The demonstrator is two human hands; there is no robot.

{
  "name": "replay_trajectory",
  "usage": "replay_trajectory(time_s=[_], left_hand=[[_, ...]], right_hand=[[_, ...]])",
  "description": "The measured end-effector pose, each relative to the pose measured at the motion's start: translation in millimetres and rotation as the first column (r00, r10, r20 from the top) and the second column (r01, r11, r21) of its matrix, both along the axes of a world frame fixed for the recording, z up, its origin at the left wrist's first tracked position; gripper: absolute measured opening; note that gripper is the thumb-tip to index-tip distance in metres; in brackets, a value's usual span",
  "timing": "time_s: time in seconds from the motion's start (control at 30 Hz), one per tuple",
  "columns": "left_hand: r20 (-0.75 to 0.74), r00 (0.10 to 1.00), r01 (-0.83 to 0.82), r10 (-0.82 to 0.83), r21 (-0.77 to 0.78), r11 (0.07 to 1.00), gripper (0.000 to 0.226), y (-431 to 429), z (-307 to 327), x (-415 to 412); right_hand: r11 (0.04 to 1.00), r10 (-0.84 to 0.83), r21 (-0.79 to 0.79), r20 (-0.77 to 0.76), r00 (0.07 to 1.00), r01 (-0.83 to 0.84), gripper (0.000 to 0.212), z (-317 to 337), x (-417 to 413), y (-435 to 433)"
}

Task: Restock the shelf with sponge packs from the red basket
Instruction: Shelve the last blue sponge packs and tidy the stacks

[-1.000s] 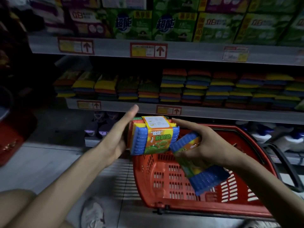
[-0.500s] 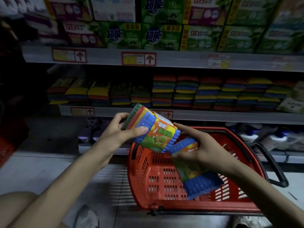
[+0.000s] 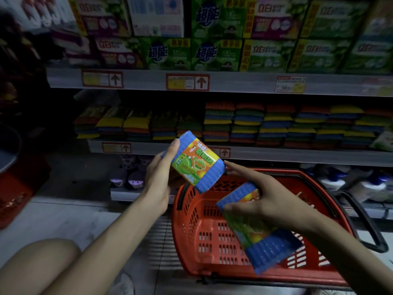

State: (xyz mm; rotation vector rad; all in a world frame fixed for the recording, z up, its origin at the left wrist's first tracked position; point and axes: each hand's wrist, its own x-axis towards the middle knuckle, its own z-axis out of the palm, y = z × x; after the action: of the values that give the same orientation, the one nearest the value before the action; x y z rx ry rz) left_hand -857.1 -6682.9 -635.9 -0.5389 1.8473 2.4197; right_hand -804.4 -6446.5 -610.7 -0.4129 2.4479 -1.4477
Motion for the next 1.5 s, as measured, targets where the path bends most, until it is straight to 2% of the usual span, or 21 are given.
replay_trajectory(time_s=[0.13, 0.23, 0.33, 0.47, 0.57, 0.63, 0.7, 0.87, 0.93, 1.07, 1.23, 1.37, 1.5], left_hand=[[-0.017, 0.995, 0.095, -0.094, 0.056, 0.994, 0.047, 2, 0, 3], [-0.026, 0.986, 0.167, -0.167, 0.009, 0.986, 0.055, 1, -4, 6], [-0.019, 0.984, 0.177, -0.178, -0.048, 0.983, 0.037, -4, -1, 7], [-0.034, 0.987, 0.148, -0.154, -0.137, 0.979, 0.041, -14, 7, 8], [-0.056, 0.989, 0.123, -0.139, -0.225, 0.966, 0.051, -23, 6, 5], [-0.047, 0.984, 0.154, -0.174, -0.281, 0.947, 0.074, -29, 2, 2], [0.003, 0.963, 0.256, -0.269, -0.322, 0.911, 0.090, -36, -2, -2], [0.014, 0.851, 0.498, -0.526, -0.339, 0.798, 0.103, -46, -4, -6], [0.002, 0.831, 0.531, -0.557, -0.302, 0.792, 0.095, -43, -2, -1], [-0.034, 0.894, 0.440, -0.447, -0.127, 0.889, 0.068, -34, -4, 6], [-0.059, 0.969, 0.239, -0.239, -0.016, 0.971, 0.068, -27, -7, 6], [-0.085, 0.994, 0.076, -0.069, 0.084, 0.994, 0.064, -24, -6, 3], [-0.094, 0.994, -0.034, 0.049, 0.157, 0.987, 0.056, -23, -2, -4]], right_hand=[[0.986, -0.072, -0.150, 0.021, 0.997, 0.074, 0.090, 4, -3, -6], [0.961, -0.119, -0.245, 0.059, 0.991, 0.130, 0.089, 3, -7, -7], [0.933, -0.123, -0.328, 0.095, 0.988, 0.148, 0.094, 2, -11, -11], [0.904, -0.109, -0.399, 0.130, 0.986, 0.153, 0.098, 5, -16, -12], [0.911, -0.078, -0.394, 0.128, 0.989, 0.123, 0.097, 7, -18, -12], [0.916, -0.072, -0.383, 0.125, 0.989, 0.115, 0.095, 7, -19, -10], [0.931, -0.080, -0.348, 0.095, 0.992, 0.108, 0.094, 6, -22, -8], [0.972, -0.061, -0.228, -0.011, 0.998, 0.057, 0.094, 7, -24, -7], [0.978, -0.054, -0.205, -0.032, 0.998, 0.046, 0.092, 7, -24, -7], [0.974, -0.116, -0.200, -0.038, 0.992, 0.107, 0.090, 1, -24, -12], [0.962, -0.174, -0.214, 0.012, 0.985, 0.173, 0.087, -7, -18, -22], [0.950, -0.193, -0.245, 0.032, 0.981, 0.194, 0.095, -11, -14, -36], [0.973, -0.103, -0.204, 0.022, 0.994, 0.105, 0.088, -8, -16, -50]])
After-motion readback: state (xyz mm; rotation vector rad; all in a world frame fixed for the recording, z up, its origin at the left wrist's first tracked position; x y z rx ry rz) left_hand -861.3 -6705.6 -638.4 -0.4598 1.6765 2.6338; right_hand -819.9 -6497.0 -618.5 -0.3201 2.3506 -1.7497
